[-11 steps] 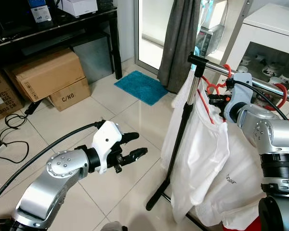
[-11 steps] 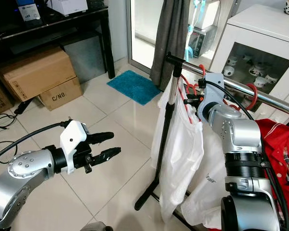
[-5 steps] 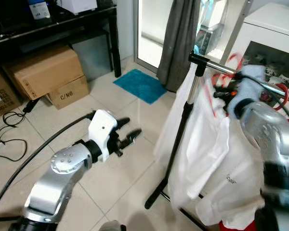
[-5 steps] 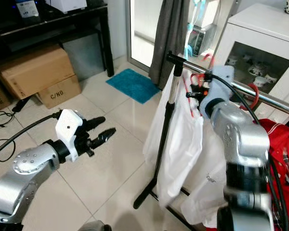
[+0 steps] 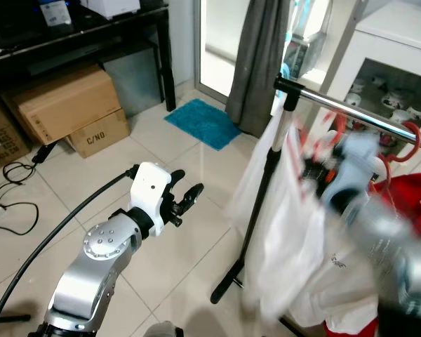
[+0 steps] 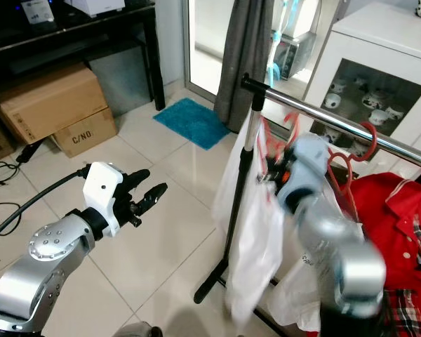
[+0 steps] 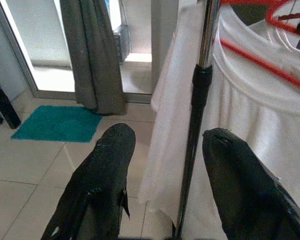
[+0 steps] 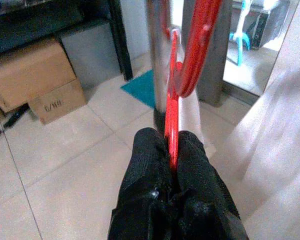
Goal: Hang hanger
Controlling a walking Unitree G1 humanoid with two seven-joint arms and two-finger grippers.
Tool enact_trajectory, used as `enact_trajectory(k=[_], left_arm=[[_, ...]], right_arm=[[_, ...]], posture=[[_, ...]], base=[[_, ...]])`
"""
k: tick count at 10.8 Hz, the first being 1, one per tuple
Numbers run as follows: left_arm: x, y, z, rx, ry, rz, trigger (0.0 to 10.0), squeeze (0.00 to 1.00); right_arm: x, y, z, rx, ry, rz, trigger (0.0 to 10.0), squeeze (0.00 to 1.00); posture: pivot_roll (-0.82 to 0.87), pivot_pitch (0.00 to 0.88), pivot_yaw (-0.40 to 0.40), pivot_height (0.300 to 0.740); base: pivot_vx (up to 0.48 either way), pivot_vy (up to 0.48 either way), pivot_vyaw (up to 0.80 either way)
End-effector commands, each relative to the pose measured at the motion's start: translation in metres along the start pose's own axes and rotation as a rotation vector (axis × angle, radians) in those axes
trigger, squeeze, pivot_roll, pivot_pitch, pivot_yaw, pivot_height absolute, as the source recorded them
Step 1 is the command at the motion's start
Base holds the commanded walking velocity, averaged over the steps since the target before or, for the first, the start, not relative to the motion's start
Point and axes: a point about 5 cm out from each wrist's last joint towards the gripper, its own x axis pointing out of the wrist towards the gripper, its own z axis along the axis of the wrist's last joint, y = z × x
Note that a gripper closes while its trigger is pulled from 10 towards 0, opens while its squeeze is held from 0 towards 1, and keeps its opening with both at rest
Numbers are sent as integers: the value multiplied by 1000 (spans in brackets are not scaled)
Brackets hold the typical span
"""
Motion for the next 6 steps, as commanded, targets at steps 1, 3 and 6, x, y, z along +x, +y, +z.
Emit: enact_trajectory(k=[1, 3, 6], left_arm=[[0, 0, -3, 2, 15, 8, 10000, 0], [1, 2, 0, 4, 7, 23, 10000, 0], [0, 4, 0, 2, 10, 25, 10000, 0]], right_arm=[[-1, 8, -2, -21, -23, 17, 0, 0], [1, 12, -16, 0, -6, 5, 0, 0], [0, 17, -25, 20, -9, 2, 0, 0]], posture=[[69, 45, 0, 740], [79, 51, -7, 740], [87, 52, -10, 740]], base=[[0, 0, 0], [0, 0, 0], [0, 0, 0]])
